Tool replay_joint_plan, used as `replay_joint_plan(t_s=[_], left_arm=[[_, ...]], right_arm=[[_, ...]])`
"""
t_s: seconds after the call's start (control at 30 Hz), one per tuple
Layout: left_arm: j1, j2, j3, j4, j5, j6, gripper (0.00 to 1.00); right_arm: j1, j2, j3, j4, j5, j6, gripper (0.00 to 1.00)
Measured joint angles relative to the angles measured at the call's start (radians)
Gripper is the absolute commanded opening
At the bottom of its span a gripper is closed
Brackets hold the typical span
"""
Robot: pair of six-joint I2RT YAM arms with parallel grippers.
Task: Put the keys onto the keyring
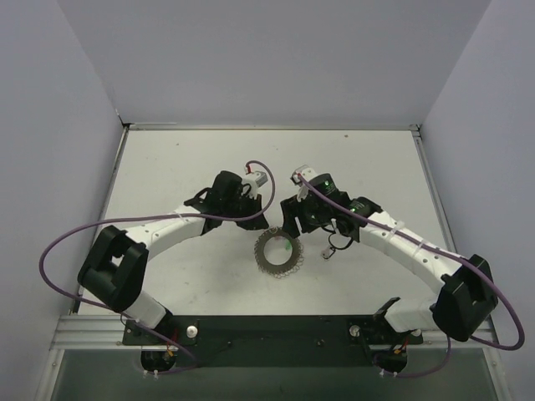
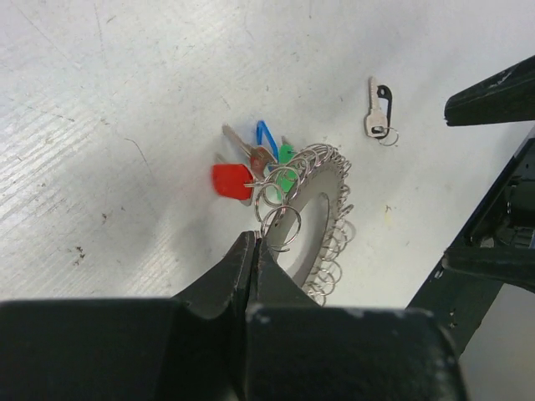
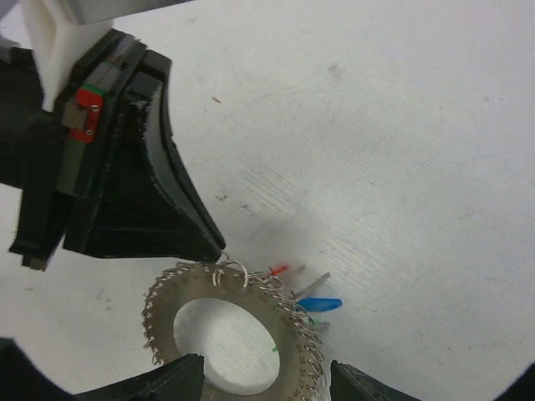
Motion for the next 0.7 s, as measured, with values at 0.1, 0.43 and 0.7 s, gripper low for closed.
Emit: replay_joint_plan(t_s=[0.1,0.43,0.7], left_arm=[[-0.003,-0.042,0.0,-0.018,0.0,0.008,0.0],[-0.011,-0.145,0.037,-0.086,0.037,0.034,0.0],[-0.025,-0.237,0.047,-0.111,0.12,0.085,0.0]], right_arm=[[0.0,-0.042,0.0,0.019,-0.069,-0.024,0.62],[0.0,-0.113,0.011,0.048,-0.268,-0.098,0.65],[0.0,-0.129,0.037,0.05,-0.373,-0.127,0.63]])
